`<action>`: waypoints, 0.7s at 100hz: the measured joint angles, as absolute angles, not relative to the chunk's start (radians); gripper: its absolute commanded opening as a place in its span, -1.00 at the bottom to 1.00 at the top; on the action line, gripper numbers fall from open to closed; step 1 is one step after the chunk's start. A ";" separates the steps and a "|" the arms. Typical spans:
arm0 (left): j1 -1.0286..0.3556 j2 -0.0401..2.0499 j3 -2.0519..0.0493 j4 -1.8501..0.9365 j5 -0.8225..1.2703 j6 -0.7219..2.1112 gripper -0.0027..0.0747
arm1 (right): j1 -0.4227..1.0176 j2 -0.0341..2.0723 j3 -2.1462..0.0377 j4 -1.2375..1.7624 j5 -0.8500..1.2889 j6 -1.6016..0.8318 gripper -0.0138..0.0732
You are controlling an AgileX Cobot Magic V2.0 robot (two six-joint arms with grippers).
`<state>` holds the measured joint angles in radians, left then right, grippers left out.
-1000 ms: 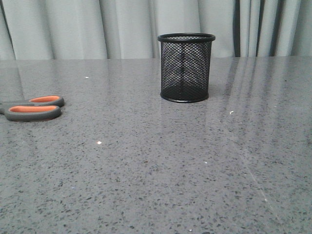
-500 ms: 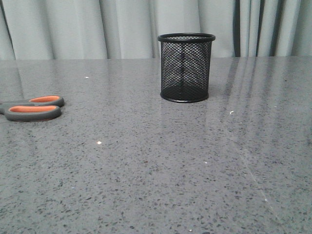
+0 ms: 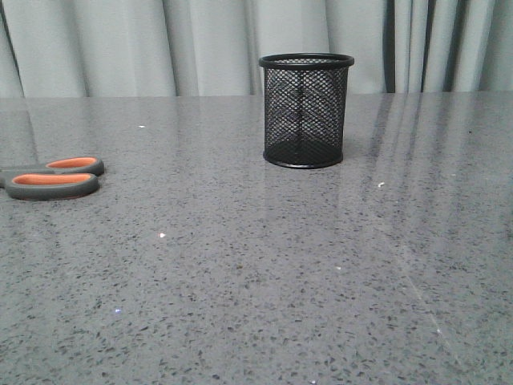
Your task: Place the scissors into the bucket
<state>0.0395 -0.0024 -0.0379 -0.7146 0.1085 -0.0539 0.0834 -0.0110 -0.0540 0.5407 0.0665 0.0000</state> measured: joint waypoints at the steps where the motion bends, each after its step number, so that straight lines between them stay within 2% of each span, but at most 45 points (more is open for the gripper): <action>1: 0.039 -0.002 -0.043 -0.711 0.112 -0.054 -0.98 | 0.083 -0.011 -0.060 0.531 0.079 0.000 -0.81; 17: 0.039 0.052 -0.229 -0.530 0.235 -0.030 -0.98 | 0.083 0.096 -0.230 0.387 0.235 0.000 -0.81; 39: 0.036 0.297 -0.509 -0.312 0.501 0.131 -0.98 | 0.083 0.377 -0.487 0.232 0.434 -0.020 -0.81; 70: -0.235 0.583 -0.758 -0.096 0.726 0.232 -0.98 | 0.148 0.693 -0.750 0.198 0.659 -0.207 -0.81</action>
<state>-0.2350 0.5832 -0.7582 -0.0958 0.7264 0.2319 0.1475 0.6932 -0.7503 0.1979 0.6593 -0.2073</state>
